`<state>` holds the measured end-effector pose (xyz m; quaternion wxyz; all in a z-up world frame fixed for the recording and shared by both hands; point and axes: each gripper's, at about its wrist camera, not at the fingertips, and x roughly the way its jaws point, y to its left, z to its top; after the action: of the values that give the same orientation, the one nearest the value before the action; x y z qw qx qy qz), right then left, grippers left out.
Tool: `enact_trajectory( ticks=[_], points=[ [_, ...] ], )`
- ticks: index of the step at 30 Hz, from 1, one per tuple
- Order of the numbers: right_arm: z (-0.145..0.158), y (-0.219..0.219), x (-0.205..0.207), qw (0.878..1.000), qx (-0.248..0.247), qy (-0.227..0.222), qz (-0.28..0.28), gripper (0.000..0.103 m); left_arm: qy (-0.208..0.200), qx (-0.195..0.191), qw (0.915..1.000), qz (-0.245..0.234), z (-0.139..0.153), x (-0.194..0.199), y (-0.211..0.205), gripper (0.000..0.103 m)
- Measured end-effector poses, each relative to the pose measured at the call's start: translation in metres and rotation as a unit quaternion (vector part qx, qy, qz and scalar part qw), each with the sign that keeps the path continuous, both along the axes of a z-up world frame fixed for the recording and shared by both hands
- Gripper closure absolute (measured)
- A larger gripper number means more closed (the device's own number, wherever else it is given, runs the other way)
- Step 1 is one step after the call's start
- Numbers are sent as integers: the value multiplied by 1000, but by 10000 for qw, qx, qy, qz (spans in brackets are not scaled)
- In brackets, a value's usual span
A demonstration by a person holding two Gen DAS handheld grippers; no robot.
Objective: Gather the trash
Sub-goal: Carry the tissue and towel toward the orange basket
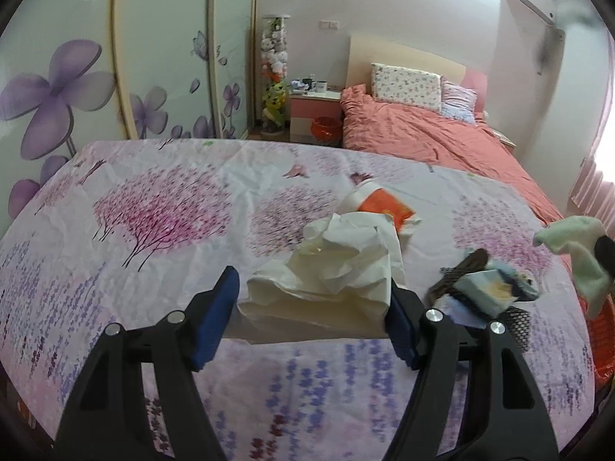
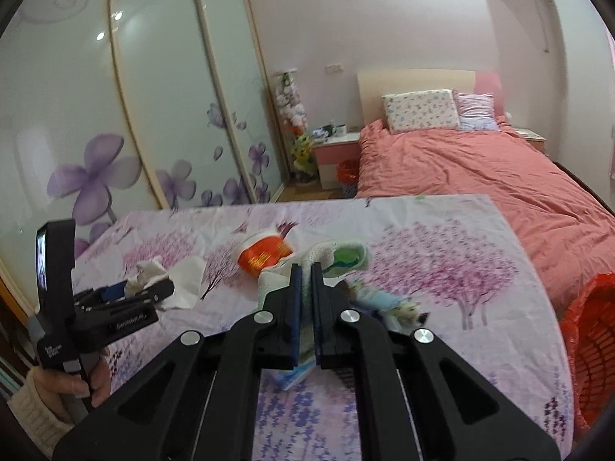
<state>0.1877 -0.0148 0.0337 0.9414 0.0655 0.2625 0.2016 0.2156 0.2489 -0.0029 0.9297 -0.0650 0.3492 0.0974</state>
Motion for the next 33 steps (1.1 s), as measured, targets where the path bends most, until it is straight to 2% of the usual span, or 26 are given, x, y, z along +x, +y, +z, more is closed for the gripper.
enact_trajectory(
  ticks=[10, 18, 27, 33],
  points=[
    [15, -66, -10, 9977, 193, -255, -598, 98, -161, 34, 9984, -540, 22, 0, -59, 34],
    [12, -116, -19, 9928, 296, -290, -1123, 98, -220, 5, 9938, -1090, 30, 7, -116, 34],
    [6, -169, -30, 9847, 334, -315, -1681, 98, -238, -98, 9839, -1766, 32, 14, -193, 34],
    [-2, -205, -37, 9772, 383, -295, -2067, 98, -208, -261, 9735, -2263, 29, 21, -254, 34]
  ],
)
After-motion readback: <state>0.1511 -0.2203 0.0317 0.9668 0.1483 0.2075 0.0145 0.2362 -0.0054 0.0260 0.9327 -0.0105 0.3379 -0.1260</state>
